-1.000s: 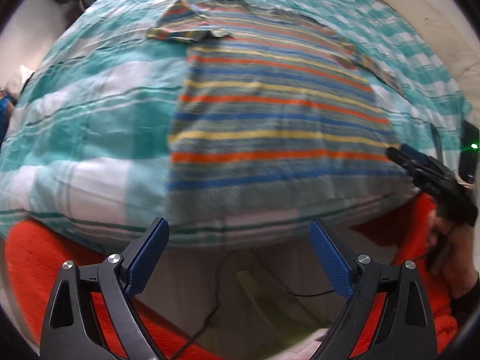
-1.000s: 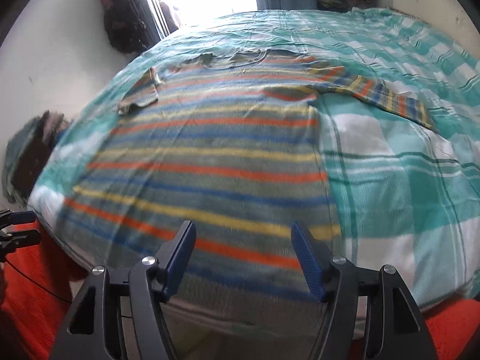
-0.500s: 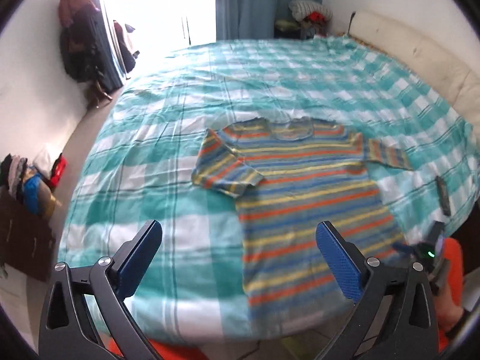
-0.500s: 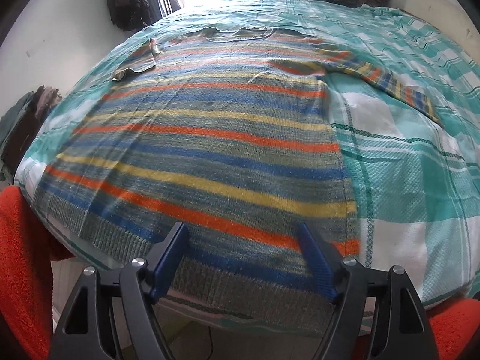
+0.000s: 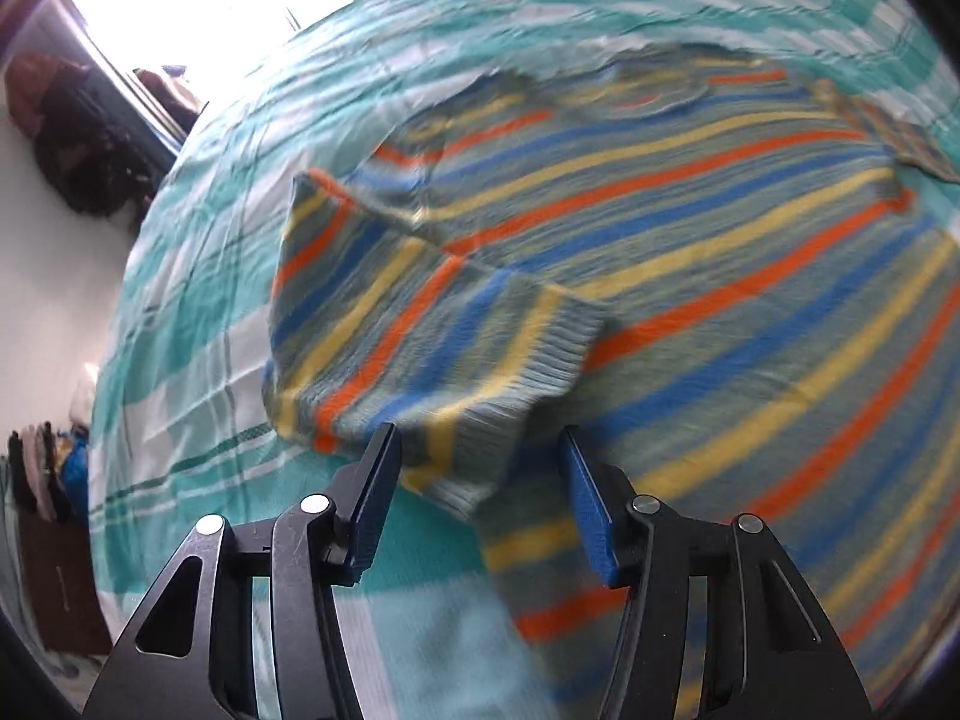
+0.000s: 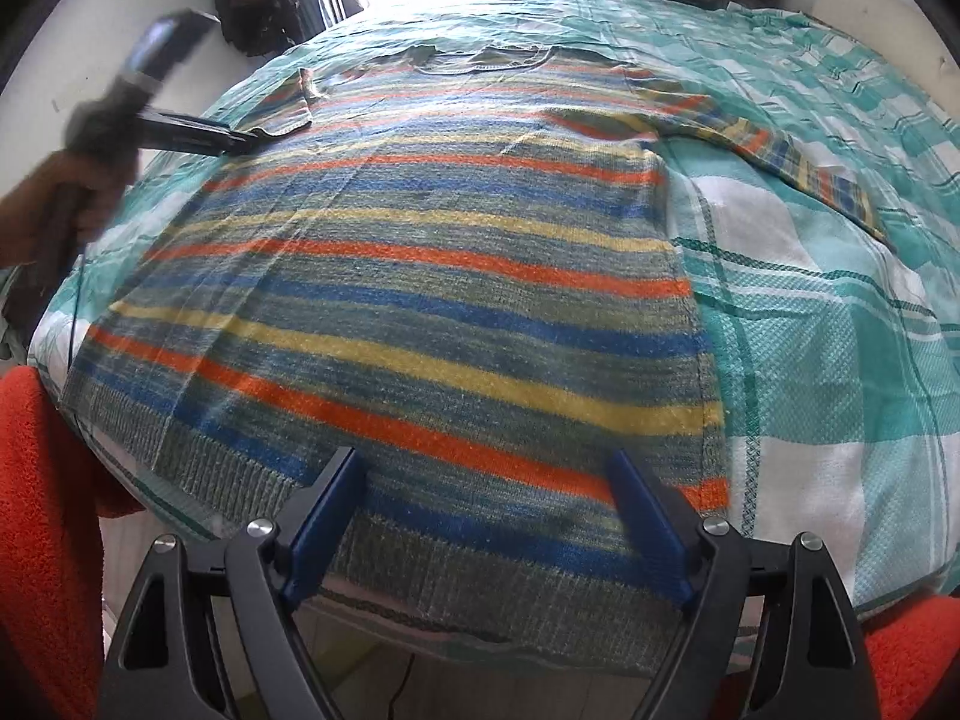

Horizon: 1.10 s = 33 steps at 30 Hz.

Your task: Fold small clothes

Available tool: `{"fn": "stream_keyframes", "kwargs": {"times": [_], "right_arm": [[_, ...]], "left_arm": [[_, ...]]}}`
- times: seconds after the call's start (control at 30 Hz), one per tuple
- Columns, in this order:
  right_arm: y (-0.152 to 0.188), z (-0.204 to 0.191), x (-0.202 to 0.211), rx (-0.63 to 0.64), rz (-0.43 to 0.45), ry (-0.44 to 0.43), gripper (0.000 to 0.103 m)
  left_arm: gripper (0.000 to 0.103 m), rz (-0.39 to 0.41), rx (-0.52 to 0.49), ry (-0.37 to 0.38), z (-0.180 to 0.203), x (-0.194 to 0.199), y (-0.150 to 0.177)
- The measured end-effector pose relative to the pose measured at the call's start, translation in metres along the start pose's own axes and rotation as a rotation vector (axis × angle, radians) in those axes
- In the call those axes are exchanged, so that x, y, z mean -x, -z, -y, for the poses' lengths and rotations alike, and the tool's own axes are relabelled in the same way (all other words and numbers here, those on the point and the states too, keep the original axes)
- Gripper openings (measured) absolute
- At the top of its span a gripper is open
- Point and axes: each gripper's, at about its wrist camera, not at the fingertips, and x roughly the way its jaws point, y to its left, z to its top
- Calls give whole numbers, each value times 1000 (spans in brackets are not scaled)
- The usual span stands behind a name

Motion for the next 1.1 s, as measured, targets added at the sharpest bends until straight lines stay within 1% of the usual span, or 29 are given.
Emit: {"fn": "stream_keyframes", "kwargs": {"times": [0.07, 0.1, 0.13, 0.2, 0.23, 0.27, 0.3, 0.33, 0.4, 0.47, 0.57, 0.7, 0.8, 0.83, 0.87, 0.93, 1.0, 1.03, 1.07, 1.1], "right_arm": [[0, -1, -1, 3, -3, 2, 86], [0, -2, -2, 8, -5, 5, 87], [-1, -3, -3, 11, -7, 7, 87], [-1, -5, -3, 19, -9, 15, 88], [-1, -6, -4, 21, -10, 18, 88], [0, -6, -3, 23, -10, 19, 88], [0, -7, -3, 24, -9, 20, 88], [0, -6, -3, 24, -9, 20, 88], [0, -6, -4, 24, -10, 20, 88], [0, -6, -4, 24, -11, 21, 88], [-1, -7, -5, 20, -12, 22, 89], [-2, -7, -8, 23, -14, 27, 91], [-2, -7, -9, 22, -14, 28, 92], [-2, -8, -9, 23, -15, 27, 92], [-2, -8, -10, 23, -16, 28, 93], [-3, -9, -10, 23, -15, 30, 93], [-3, -9, -10, 23, -14, 29, 93], [-2, -9, -10, 23, -13, 29, 93], [-2, -9, -10, 23, -13, 29, 93], [-2, -9, -10, 24, -14, 30, 93]], "left_arm": [[36, 8, -9, 15, -1, -7, -1], [11, 8, -9, 18, -2, -8, -6], [5, 6, 5, 19, -8, -8, -9], [4, 57, 143, 63, -40, 4, -15], [4, 94, 296, 80, -75, 16, -15], [4, 116, 399, 96, -99, 24, -12], [4, 143, 542, 123, -135, 33, -4], [4, 156, 635, 126, -162, 38, 3], [4, 157, 774, 121, -211, 42, 19], [4, 136, 831, 99, -240, 39, 30], [4, 83, 868, 89, -261, 27, 41], [3, 7, 936, 110, -264, 12, 57], [4, -97, 985, 120, -258, -15, 70], [6, -136, 1028, 136, -259, -26, 80], [9, -143, 1073, 148, -259, -32, 87], [11, -112, 1172, 176, -263, -33, 108], [13, -87, 1212, 210, -265, -31, 121], [25, -59, 1228, 259, -265, -28, 128], [45, -40, 1233, 288, -264, -24, 132], [54, -9, 1233, 308, -261, -18, 137]]}}
